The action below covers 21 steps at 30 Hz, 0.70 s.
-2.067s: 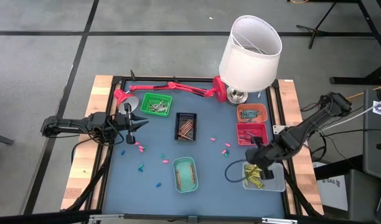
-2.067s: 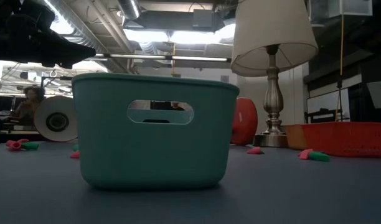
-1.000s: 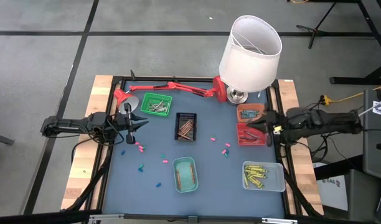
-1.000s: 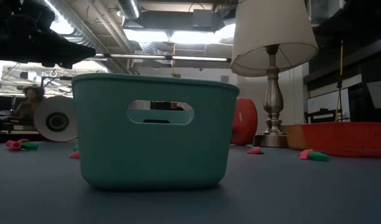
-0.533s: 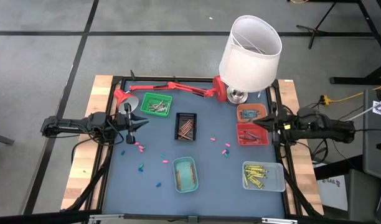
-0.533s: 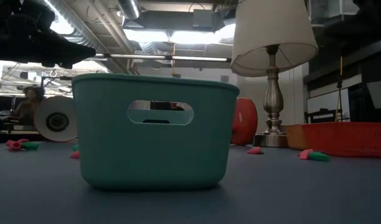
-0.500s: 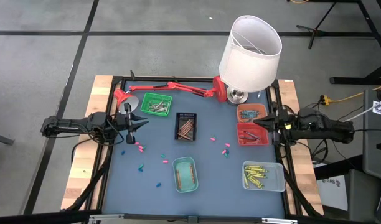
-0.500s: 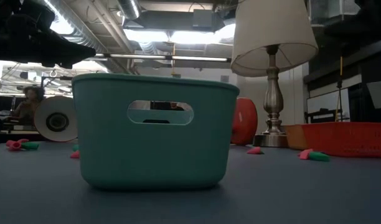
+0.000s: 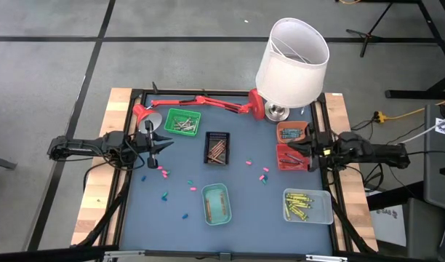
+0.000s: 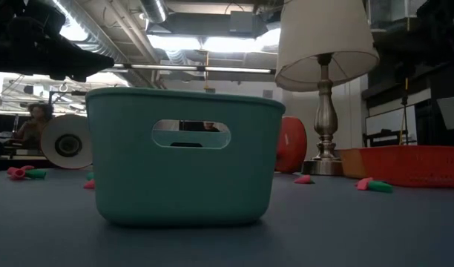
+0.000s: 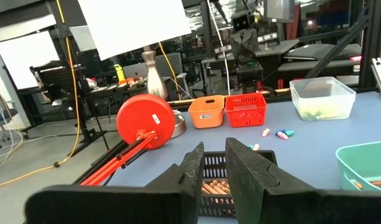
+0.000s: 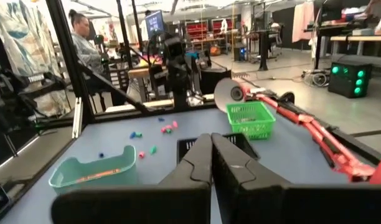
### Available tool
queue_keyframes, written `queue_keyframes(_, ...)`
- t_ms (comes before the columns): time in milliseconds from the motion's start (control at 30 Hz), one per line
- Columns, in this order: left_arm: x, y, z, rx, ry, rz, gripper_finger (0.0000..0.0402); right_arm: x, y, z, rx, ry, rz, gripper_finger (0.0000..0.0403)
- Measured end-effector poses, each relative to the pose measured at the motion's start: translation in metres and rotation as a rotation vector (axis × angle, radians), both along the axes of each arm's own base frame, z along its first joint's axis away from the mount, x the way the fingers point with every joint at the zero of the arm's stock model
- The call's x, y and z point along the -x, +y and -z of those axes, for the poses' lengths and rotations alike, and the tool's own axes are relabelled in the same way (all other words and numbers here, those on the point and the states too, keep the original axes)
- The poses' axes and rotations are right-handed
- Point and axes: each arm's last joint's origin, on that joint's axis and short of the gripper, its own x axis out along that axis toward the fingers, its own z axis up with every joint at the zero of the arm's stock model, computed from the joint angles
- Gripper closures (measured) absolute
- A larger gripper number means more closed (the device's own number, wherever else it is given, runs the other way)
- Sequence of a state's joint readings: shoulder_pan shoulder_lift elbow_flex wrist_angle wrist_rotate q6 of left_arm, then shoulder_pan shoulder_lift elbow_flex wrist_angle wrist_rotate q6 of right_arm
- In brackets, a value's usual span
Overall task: Sort crayons
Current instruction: Return to Home Position
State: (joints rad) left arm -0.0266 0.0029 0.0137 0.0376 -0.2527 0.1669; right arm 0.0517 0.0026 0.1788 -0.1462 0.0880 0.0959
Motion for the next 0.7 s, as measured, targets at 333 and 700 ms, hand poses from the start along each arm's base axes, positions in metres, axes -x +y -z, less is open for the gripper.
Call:
queue_keyframes(333, 0.0, 0.0, 0.0, 0.0, -0.001, 0.0, 0.0349, -0.014, 0.001, 0.034, -0.006, -0.069, -0.003, 0.0398)
queue_keyframes(700, 0.0, 0.0, 0.0, 0.0, 0.0, 0.0, 0.0349, -0.014, 0.001, 0.04, 0.022, -0.013, -0.001, 0.0398)
